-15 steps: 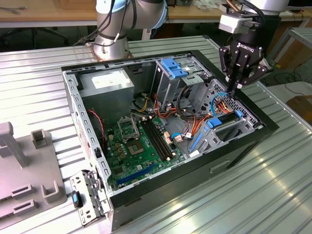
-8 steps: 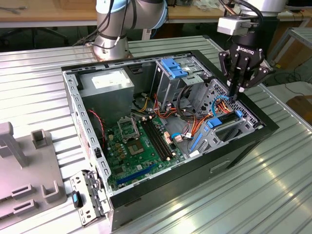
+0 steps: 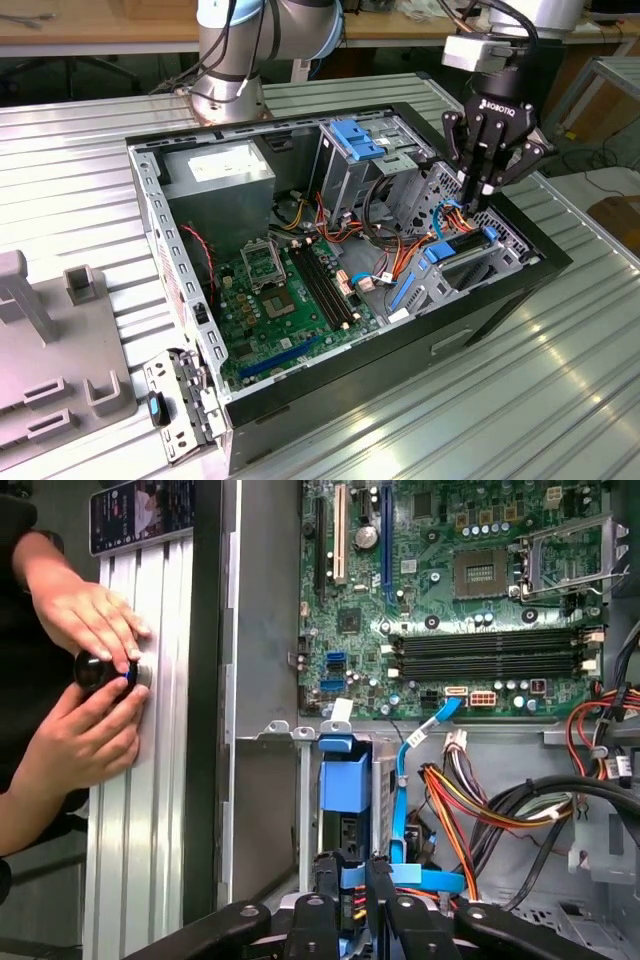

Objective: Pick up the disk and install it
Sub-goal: 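Insert the second disk wire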

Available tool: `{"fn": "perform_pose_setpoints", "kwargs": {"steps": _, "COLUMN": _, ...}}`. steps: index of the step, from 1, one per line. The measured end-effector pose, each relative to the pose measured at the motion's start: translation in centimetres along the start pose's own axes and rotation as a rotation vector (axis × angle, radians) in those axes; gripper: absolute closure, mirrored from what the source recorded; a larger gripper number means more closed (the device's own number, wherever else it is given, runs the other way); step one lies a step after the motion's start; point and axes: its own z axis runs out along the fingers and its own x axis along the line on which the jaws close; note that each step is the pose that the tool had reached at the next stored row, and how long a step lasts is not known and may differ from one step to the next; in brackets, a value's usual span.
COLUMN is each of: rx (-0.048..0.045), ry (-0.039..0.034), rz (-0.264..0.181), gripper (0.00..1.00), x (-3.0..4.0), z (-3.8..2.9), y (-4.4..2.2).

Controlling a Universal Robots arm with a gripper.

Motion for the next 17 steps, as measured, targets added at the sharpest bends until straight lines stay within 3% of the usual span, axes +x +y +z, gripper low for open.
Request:
{"fn": "perform_pose_setpoints", "kwargs": {"steps": 7, "rx": 0.0034, "ry": -0.0001, "rz": 0.001, "gripper": 0.75, "x": -0.01, "z": 0.03, "y": 0.0}}
{"fn": "perform_pose_setpoints", "kwargs": {"steps": 10, "rx": 0.0062, "ry": 0.0001, "rz": 0.002, "gripper": 0.84, "x": -0.02, "z": 0.06, "y": 0.0}}
{"fn": "perform_pose_setpoints", "kwargs": {"steps": 17, "rx": 0.0097, "ry": 0.0005, "rz": 0.003, "gripper": 0.84, "x": -0.02, "z": 0.08, "y": -0.01}}
